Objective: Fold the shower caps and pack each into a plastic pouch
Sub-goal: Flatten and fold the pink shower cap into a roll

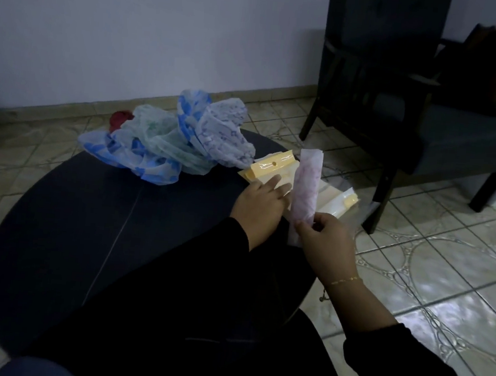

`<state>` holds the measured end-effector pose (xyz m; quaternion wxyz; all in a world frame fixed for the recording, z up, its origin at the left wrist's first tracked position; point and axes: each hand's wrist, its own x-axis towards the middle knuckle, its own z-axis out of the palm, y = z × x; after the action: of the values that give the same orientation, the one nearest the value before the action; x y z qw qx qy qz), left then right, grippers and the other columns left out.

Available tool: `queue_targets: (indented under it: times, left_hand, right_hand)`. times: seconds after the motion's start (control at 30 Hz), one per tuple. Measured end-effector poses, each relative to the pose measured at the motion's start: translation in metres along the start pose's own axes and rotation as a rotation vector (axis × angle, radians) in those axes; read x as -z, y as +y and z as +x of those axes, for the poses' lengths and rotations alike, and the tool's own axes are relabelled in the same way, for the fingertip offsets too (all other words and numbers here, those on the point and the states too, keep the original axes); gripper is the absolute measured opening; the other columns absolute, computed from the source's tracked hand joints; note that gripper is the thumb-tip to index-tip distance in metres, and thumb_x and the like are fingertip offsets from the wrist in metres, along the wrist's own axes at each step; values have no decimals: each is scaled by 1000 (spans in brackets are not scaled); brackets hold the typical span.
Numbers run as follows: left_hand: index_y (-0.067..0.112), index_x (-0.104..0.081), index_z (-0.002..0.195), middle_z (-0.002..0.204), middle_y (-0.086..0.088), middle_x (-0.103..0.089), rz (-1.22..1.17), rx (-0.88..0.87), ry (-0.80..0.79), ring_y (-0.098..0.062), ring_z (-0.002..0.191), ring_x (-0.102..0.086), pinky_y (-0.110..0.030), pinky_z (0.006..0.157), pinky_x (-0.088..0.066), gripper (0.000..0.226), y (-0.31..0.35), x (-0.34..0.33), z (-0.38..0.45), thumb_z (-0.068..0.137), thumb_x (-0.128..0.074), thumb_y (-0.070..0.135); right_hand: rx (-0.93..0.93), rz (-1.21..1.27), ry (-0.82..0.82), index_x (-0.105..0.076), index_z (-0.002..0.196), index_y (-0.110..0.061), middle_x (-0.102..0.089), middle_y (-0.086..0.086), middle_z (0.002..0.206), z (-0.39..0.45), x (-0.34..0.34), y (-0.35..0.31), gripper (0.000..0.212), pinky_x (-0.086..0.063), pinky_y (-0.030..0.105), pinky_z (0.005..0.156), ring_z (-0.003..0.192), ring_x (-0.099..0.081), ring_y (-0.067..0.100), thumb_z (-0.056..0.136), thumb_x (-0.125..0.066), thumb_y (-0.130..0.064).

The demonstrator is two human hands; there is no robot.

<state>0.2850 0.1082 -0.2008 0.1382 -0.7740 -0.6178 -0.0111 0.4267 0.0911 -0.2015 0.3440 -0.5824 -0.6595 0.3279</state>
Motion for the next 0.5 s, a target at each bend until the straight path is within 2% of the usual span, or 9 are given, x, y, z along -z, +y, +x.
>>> queue_targets:
  times: [0.07,0.1,0.17,0.23,0.33,0.5]
  left_hand:
    - [14,-55,128,138,-4,-51,13,-6,-36,-25,139,-30,-38,102,-28,35,-3,-1,-1,98,-39,21]
    - [13,-62,118,127,-4,-60,-9,-10,-20,-27,133,-40,-38,97,-33,31,-3,-1,-2,96,-42,20]
    - [11,-72,85,90,-6,-72,-51,-18,52,-28,103,-64,-34,76,-45,23,-3,-3,-6,85,-49,17]
    - [13,-68,66,66,-4,-67,-76,32,128,-24,70,-66,-28,59,-45,27,-6,-12,-8,75,-43,20]
    - [12,-66,66,63,-3,-63,-119,79,188,-23,56,-60,-28,53,-44,28,-6,-15,-17,71,-39,19]
    - [16,-61,68,66,-2,-60,-85,113,282,-23,57,-57,-29,55,-39,20,-11,-18,-39,74,-42,18]
  right_hand:
    - [4,-10,-2,-63,83,-12,-55,-5,63,-1,-3,2,18,-32,25,50,60,-52,12,89,-56,-27]
    - [5,-12,-1,-64,85,-13,-55,-6,64,-1,-4,2,17,-31,24,50,61,-53,13,89,-56,-28]
    - [5,-19,3,-64,89,-15,-55,-8,65,-2,-6,2,16,-31,24,50,65,-54,14,89,-55,-29]
    - [12,-33,12,-63,90,-16,-55,-9,66,-4,-7,0,15,-31,24,50,66,-55,15,90,-55,-29]
    - [33,-32,29,-58,85,-18,-53,-7,65,-8,-9,-4,13,-30,24,50,61,-51,10,90,-54,-28]
    - [52,-66,46,-52,78,-17,-50,-5,65,-13,-12,-11,15,-31,26,50,59,-47,10,88,-53,-28]
